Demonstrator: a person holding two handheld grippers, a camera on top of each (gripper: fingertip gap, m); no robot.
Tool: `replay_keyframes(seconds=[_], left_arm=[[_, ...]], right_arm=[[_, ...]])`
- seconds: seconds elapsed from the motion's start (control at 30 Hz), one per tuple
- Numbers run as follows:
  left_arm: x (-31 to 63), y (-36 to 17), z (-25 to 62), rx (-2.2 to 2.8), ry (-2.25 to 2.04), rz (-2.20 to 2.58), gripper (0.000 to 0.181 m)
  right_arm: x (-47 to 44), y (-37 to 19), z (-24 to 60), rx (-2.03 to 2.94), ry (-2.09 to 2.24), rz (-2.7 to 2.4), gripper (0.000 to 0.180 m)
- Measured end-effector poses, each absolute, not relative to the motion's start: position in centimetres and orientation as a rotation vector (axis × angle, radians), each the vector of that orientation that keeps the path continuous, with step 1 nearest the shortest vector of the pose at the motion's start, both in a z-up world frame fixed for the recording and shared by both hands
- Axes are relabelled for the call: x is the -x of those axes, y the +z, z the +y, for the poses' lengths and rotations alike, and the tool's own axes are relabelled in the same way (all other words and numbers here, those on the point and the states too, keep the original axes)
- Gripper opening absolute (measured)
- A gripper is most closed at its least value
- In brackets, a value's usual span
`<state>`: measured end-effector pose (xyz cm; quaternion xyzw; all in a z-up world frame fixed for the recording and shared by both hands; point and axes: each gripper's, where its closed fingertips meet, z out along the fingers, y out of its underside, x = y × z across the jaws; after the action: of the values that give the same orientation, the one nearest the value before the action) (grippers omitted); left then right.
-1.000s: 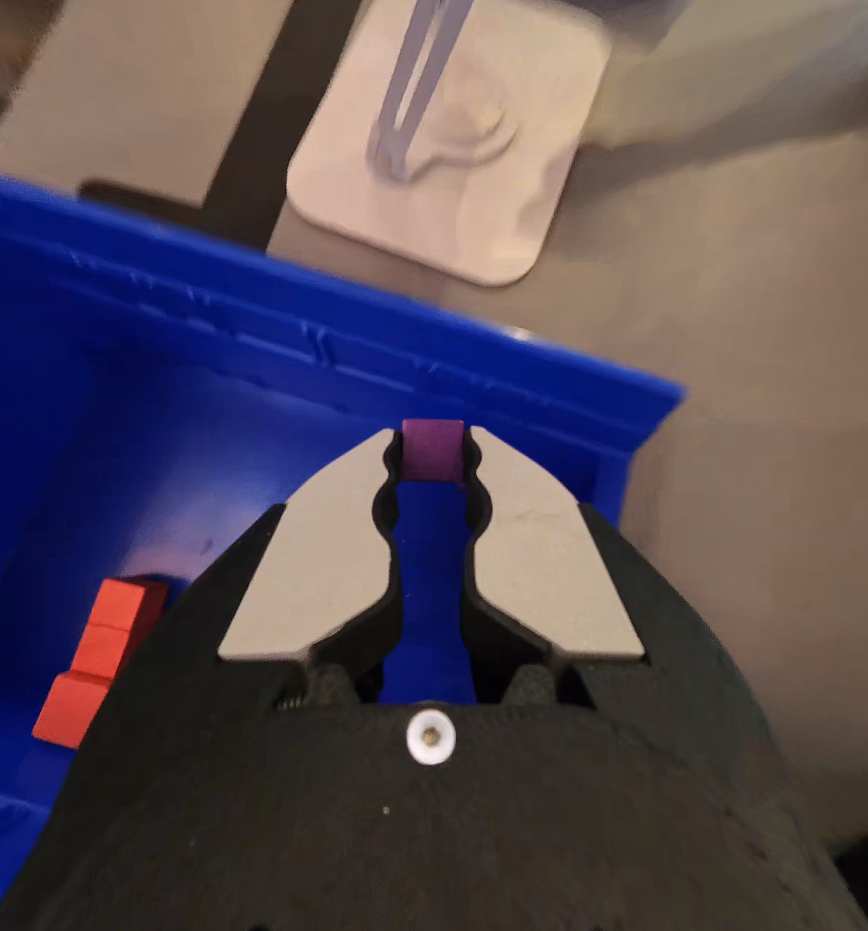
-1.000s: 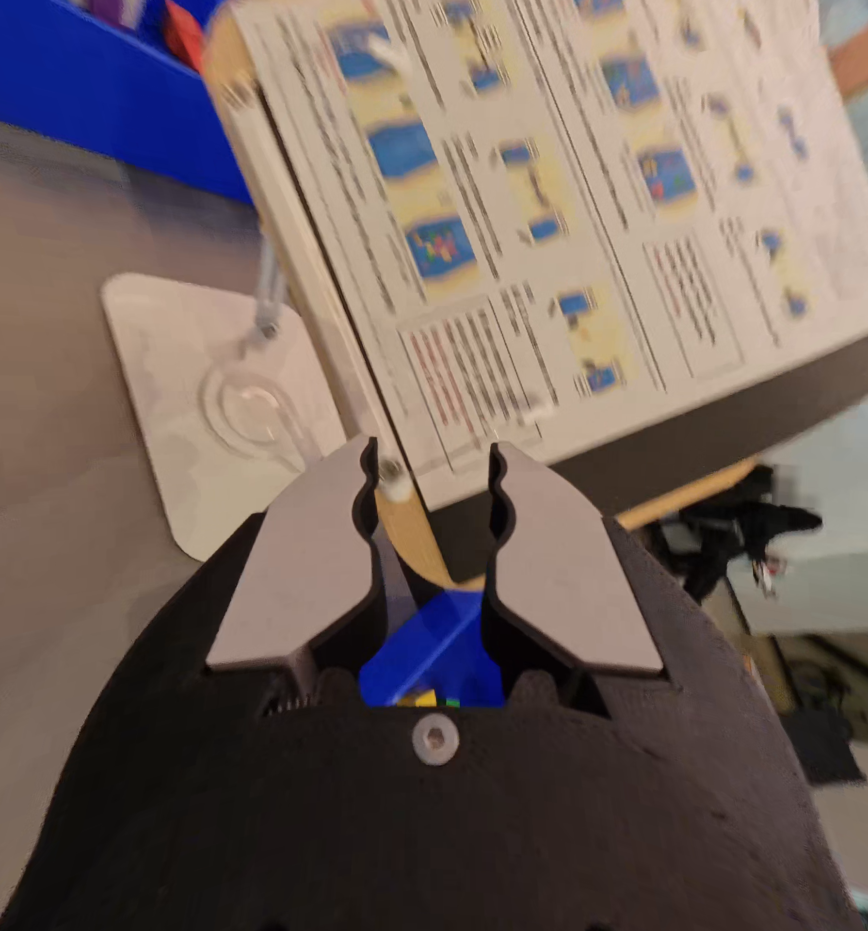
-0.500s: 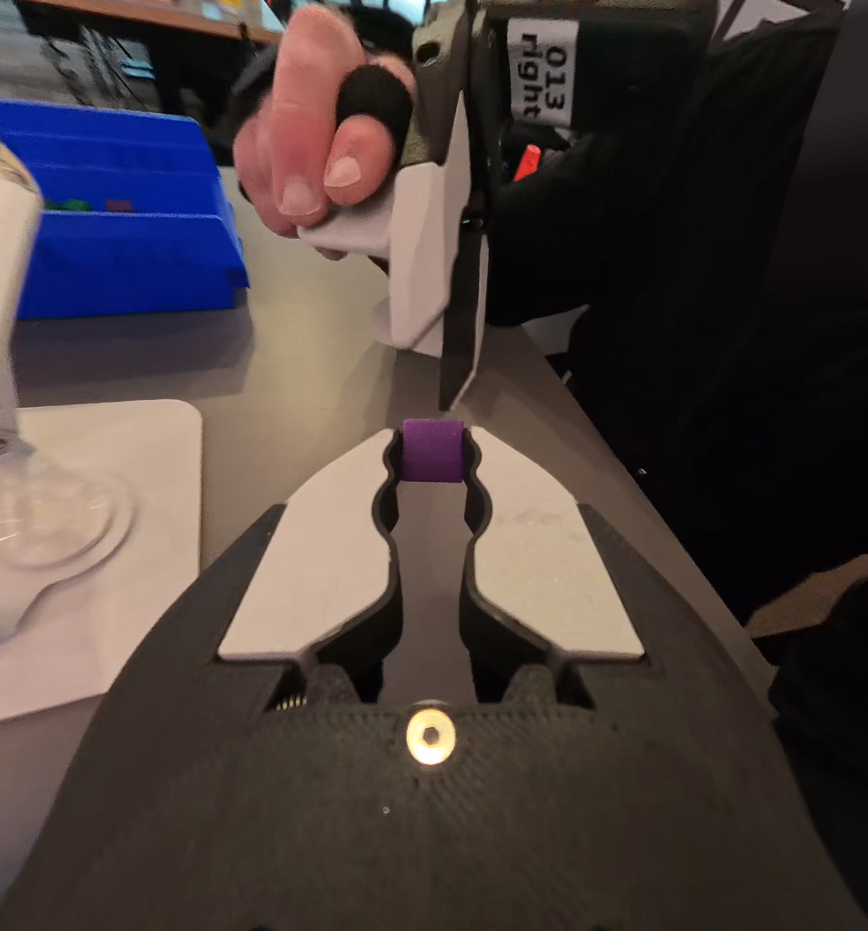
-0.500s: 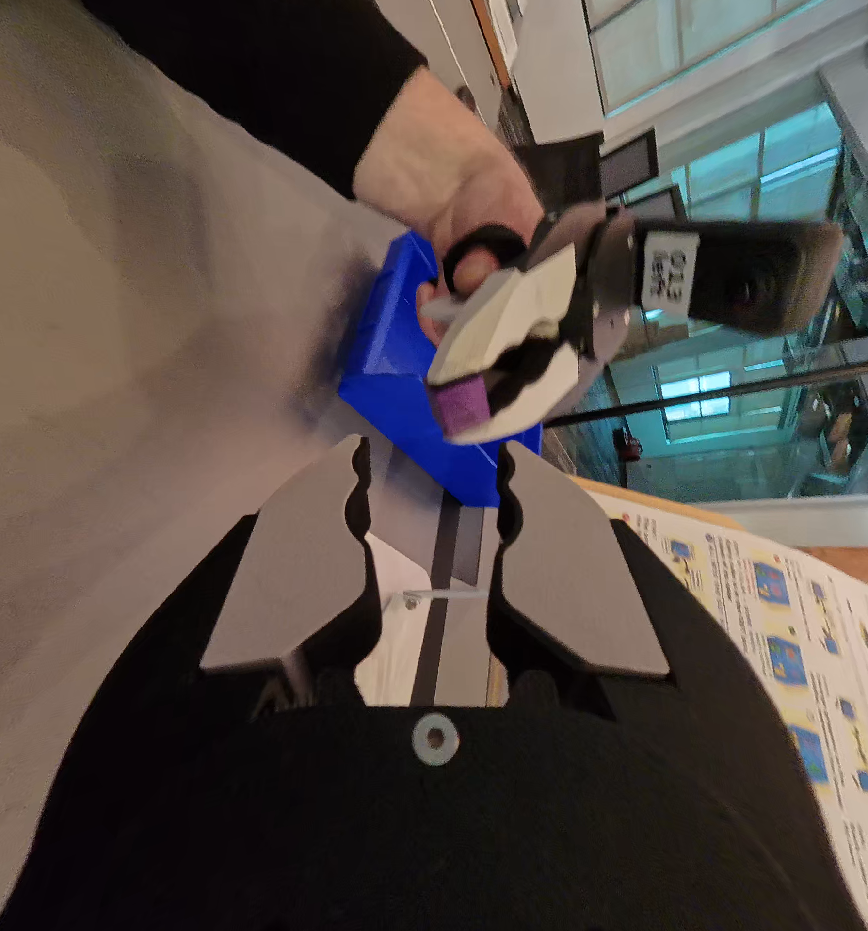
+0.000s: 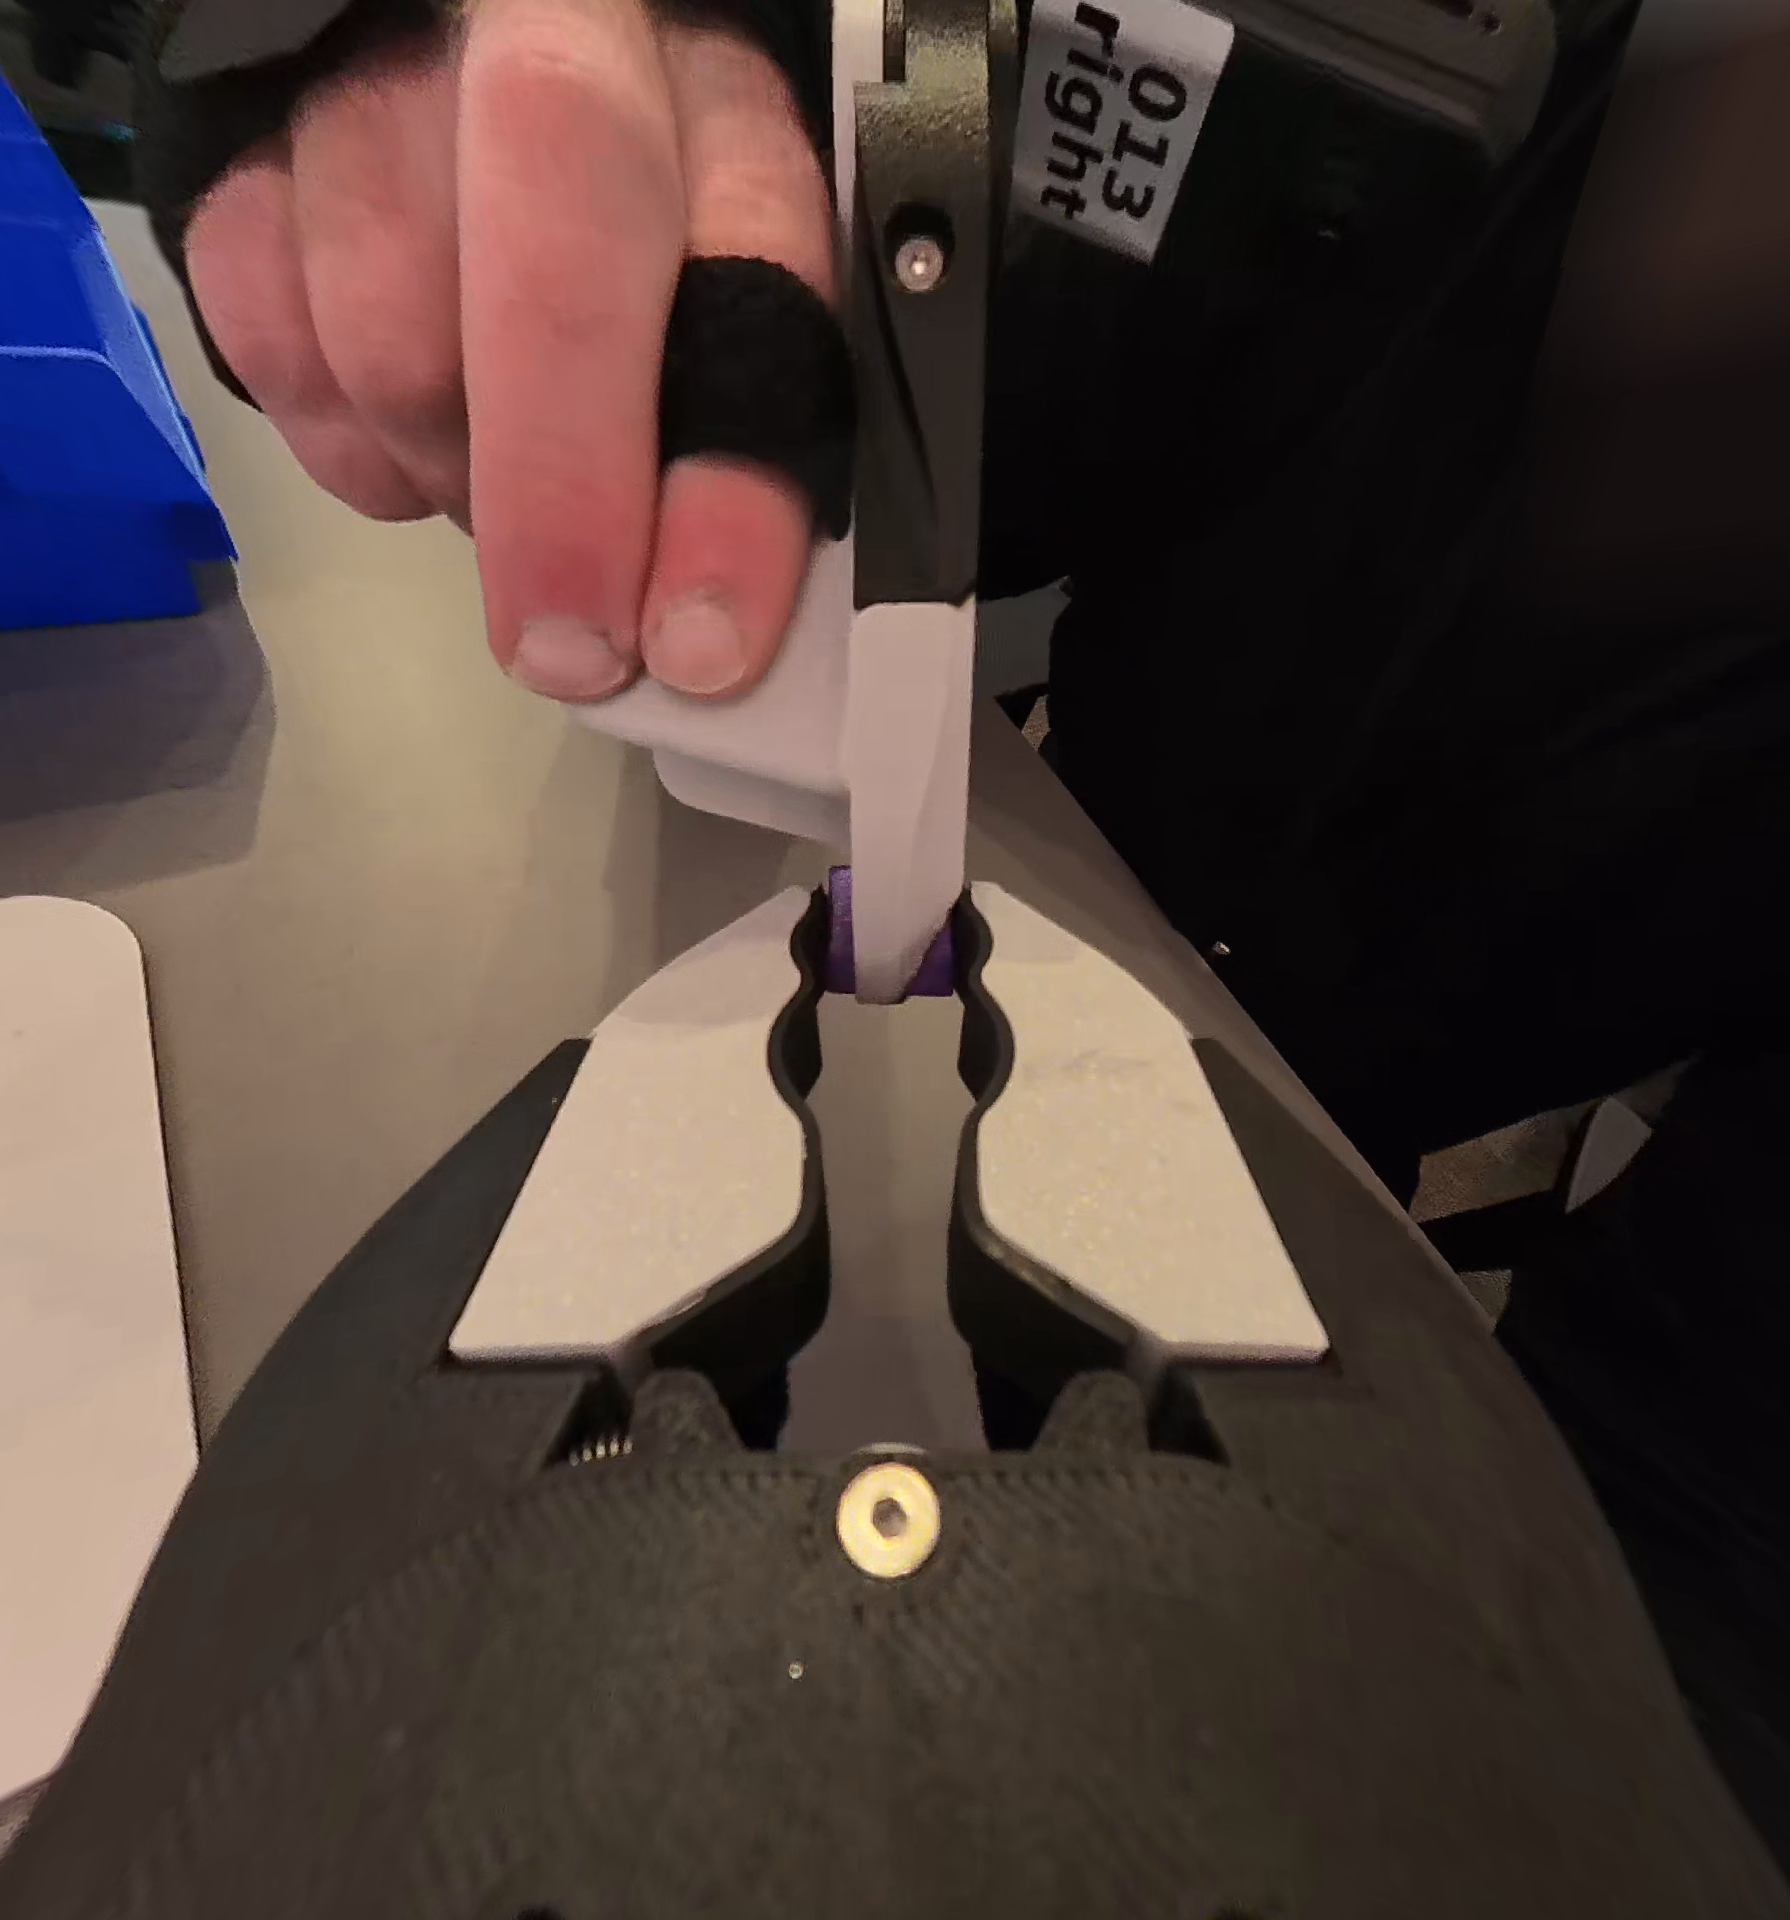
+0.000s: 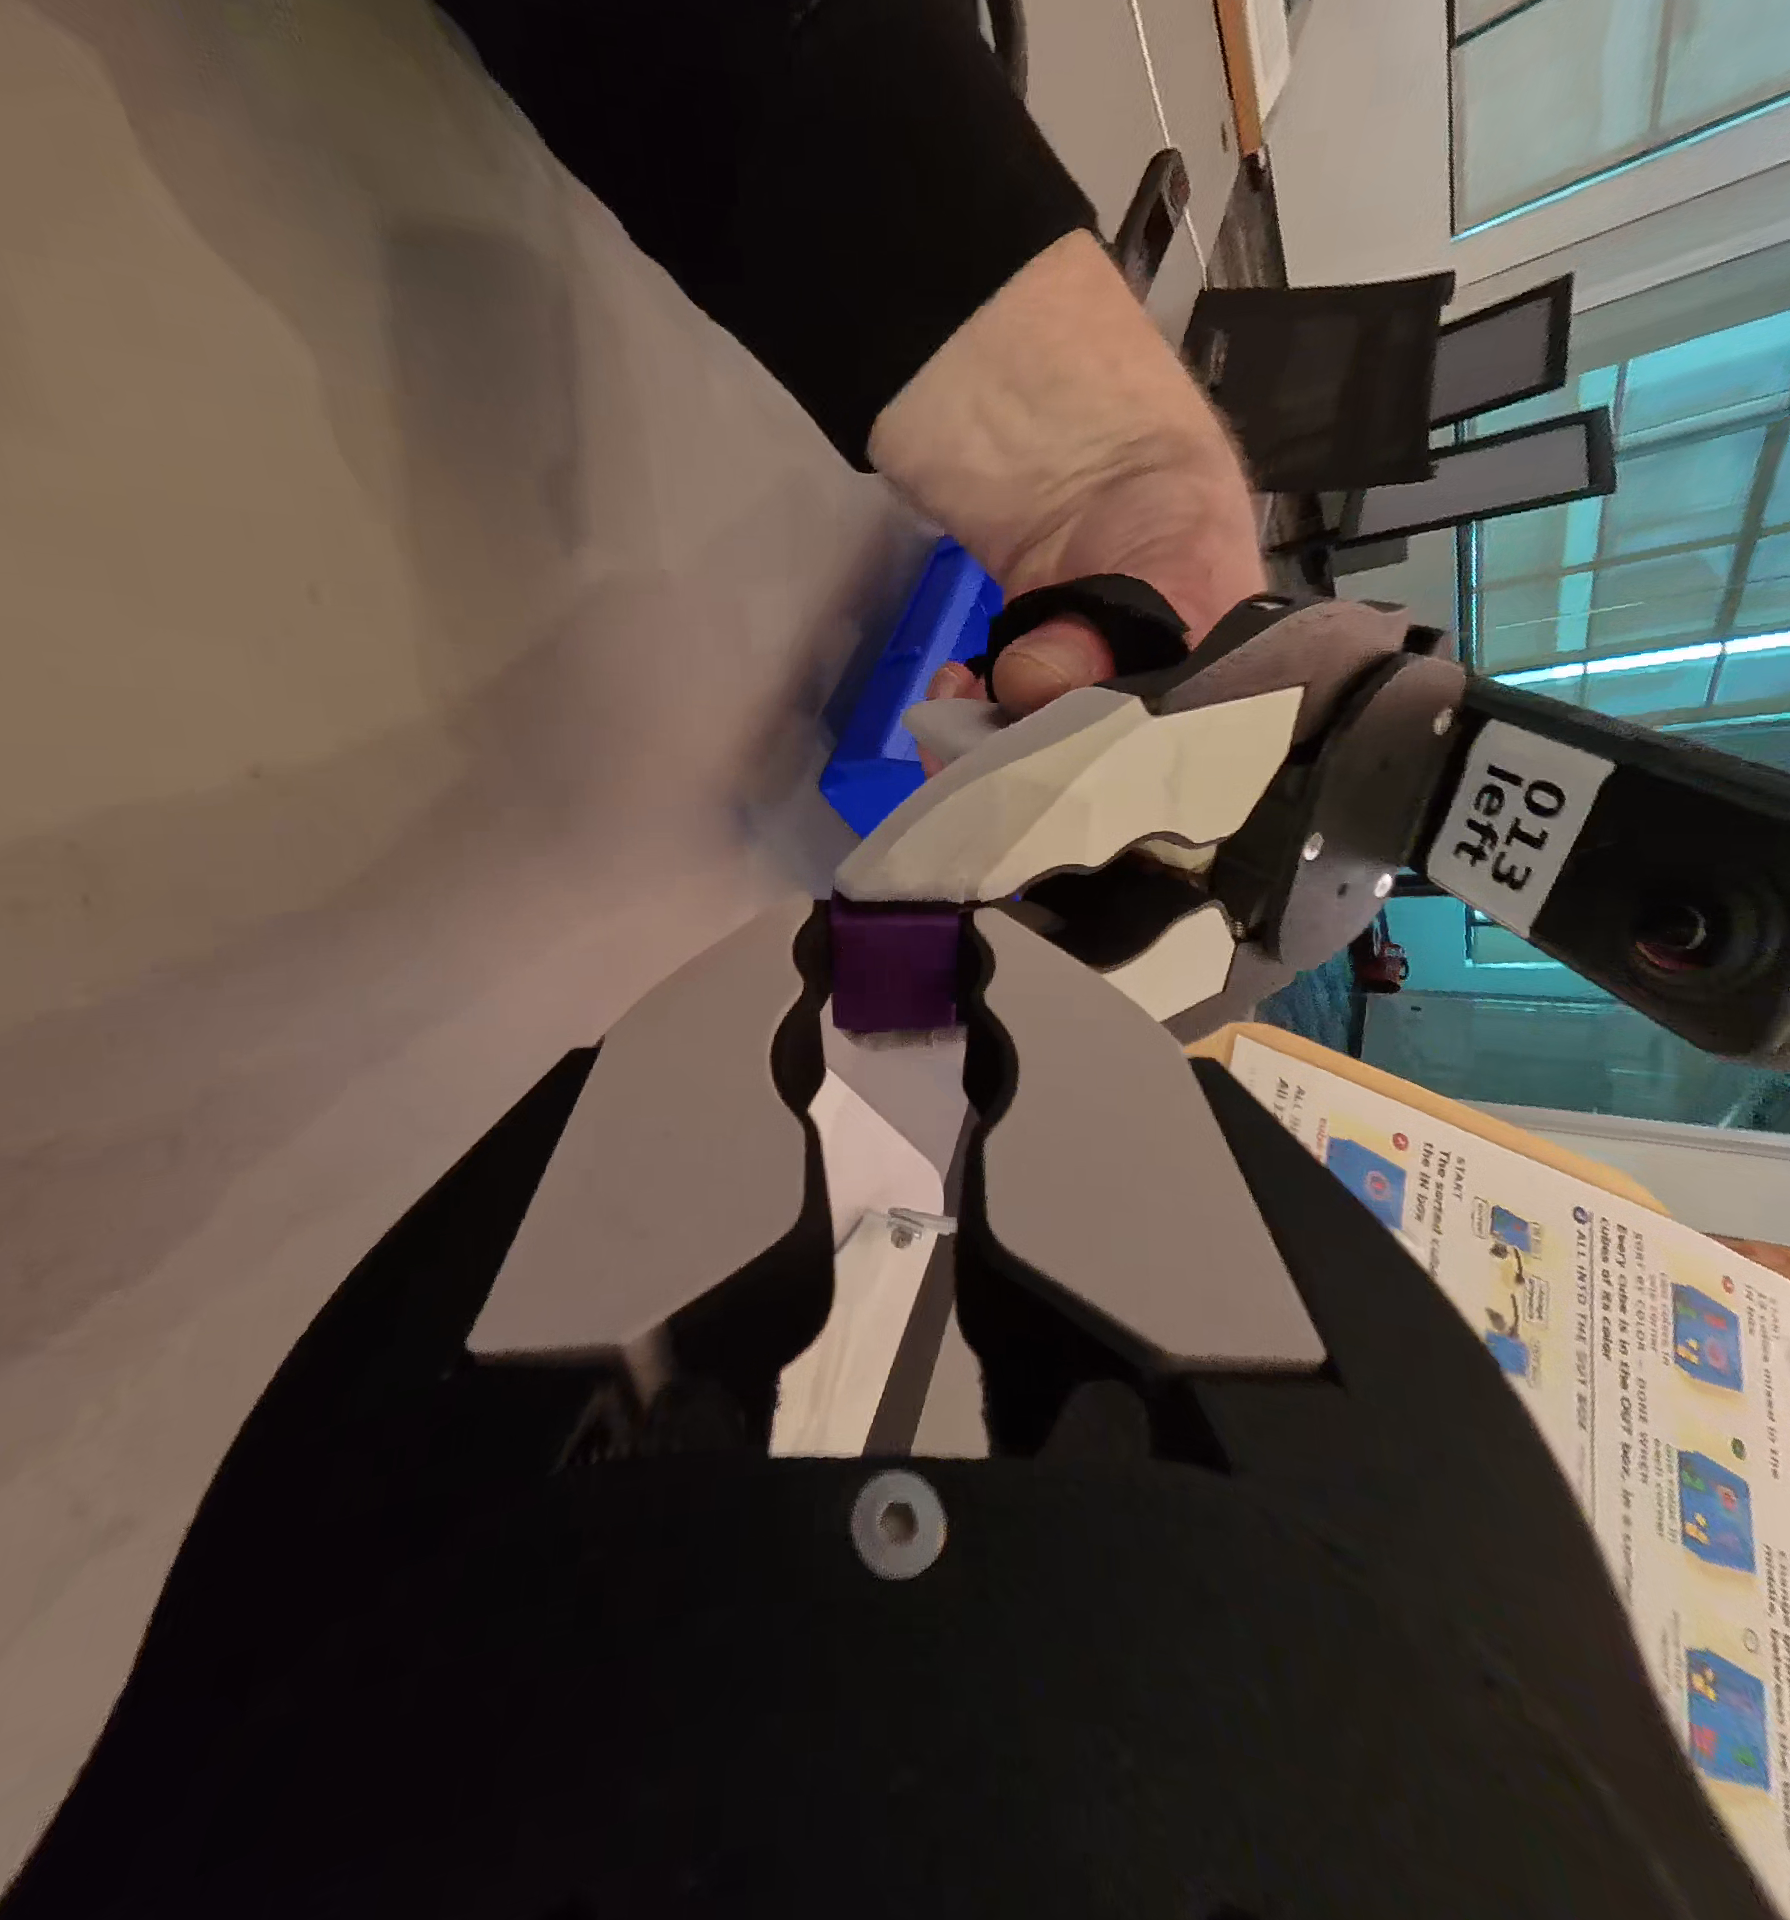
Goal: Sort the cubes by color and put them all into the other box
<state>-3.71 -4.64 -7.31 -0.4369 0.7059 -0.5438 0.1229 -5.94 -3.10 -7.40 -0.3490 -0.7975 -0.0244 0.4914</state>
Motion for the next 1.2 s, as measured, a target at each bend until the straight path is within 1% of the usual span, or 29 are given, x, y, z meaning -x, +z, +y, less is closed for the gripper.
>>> replay_keyframes(seconds=[0.1,0.17,0.23,0.3,0.37,0.4,0.47,0.63,0.67,0.7,0.73,0.8,0.97,1.2], left_arm=[[3.6,-6.0,-4.1,1.266,-1.626,1.983,0.023],[4.2,-5.1,-3.6,1.263,-1.621,1.938,0.032],[5.0,-4.9,-2.2,1.322,-1.494,1.9,0.034],[6.4,-4.2,-1.2,1.337,-1.409,1.864,0.028],[7.7,-3.5,-0.3,1.354,-1.318,1.826,0.011],[8.2,-3.3,0.4,1.377,-1.259,1.805,0.008],[9.1,-3.4,1.3,1.429,-1.162,1.787,0.004],[10.7,-4.2,3.0,1.527,-1.053,1.75,0.006],[11.0,-4.5,3.4,1.551,-1.031,1.746,0.008],[11.3,-5.0,3.9,1.583,-0.998,1.74,0.011],[11.6,-5.5,4.4,1.621,-0.959,1.738,0.015],[12.5,-6.6,5.5,1.679,-0.874,1.736,0.018],[15.4,-10.0,7.9,1.832,-0.662,1.769,0.028],[18.9,-14.9,10.4,2.004,-0.464,1.857,0.032]], right_arm=[[5.3,-6.2,-2.9,0.887,-0.054,-1.892,0.022],[4.1,-4.8,-2.5,0.919,-0.054,-1.835,0.023],[0.9,-3.3,-0.8,1.013,-0.106,-1.755,0.022],[-3.9,-1.4,1.7,1.12,-0.169,-1.632,0.023],[-9.6,-0.2,4.3,1.257,-0.22,-1.504,0.023],[-12.6,0.0,5.4,1.319,-0.25,-1.441,0.023],[-18.2,-0.5,7.5,1.466,-0.28,-1.335,0.023],[-27.9,-4.9,11.3,1.792,-0.254,-1.125,0.023],[-29.6,-6.3,12.0,1.883,-0.267,-1.08,0.033],[-31.1,-7.6,12.6,1.971,-0.299,-1.042,0.055],[-32.1,-8.5,12.9,2.027,-0.325,-1.021,0.064],[-32.3,-8.4,13.1,2.024,-0.321,-0.997,0.061],[-30.2,-4.9,12.4,1.9,-0.304,-0.981,0.05],[-27.0,-3.2,11.4,1.817,-0.317,-1.048,0.044]])
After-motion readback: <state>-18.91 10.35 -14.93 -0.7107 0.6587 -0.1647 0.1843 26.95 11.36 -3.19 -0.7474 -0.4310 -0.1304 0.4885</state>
